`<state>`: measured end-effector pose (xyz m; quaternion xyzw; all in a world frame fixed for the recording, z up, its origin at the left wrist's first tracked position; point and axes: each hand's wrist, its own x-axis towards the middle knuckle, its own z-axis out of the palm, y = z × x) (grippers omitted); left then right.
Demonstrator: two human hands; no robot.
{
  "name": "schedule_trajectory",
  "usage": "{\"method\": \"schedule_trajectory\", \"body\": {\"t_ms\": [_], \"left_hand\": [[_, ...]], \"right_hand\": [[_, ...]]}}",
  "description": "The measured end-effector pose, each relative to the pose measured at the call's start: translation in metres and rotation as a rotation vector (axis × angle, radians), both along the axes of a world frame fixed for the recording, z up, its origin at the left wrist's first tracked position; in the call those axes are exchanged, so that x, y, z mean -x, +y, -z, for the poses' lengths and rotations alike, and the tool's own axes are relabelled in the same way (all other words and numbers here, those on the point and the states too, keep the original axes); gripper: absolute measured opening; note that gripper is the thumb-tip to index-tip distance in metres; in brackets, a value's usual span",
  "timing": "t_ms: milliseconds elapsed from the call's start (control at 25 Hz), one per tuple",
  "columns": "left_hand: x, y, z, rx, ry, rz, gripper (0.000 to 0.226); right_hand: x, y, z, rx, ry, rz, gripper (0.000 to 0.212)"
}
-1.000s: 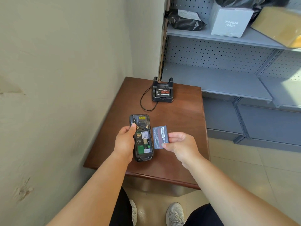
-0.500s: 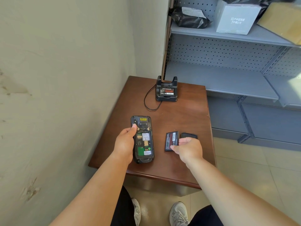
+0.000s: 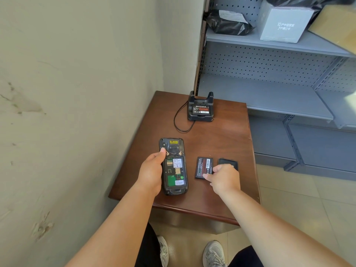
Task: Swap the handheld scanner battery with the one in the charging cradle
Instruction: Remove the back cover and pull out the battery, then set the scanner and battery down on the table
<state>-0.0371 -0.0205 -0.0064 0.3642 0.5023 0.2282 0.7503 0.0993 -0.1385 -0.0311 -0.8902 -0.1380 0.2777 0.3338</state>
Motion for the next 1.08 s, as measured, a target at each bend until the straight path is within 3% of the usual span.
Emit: {"method": "schedule_trajectory", "body": {"t_ms": [280, 600, 840, 920, 1080], "left_hand": [[0.006, 0.001, -0.003, 0.023, -0.019, 0.007, 0.029], [0.005, -0.003, -0.006, 0.071, -0.031, 0.040, 0.036], [0.008, 0.000, -0.004, 0.099, -0.043, 0.074, 0.029], [0.010, 0.002, -0.004, 0.068, -0.001, 0.144, 0.025], [0.013, 0.010, -0.003, -0.006, 0.169, 0.261, 0.024]], "right_hand": [[0.005, 0.000, -0.011, -0.007, -0.116, -0.019, 0.029], [0.031, 0.027, -0.022, -0.286, 0.252, -0.178, 0.015], [0.034, 0.031, -0.023, -0.284, 0.310, -0.197, 0.016], [0.034, 0.031, -0.020, -0.267, 0.311, -0.196, 0.004], [0.032, 0.031, -0.012, -0.201, 0.281, -0.163, 0.028]]}}
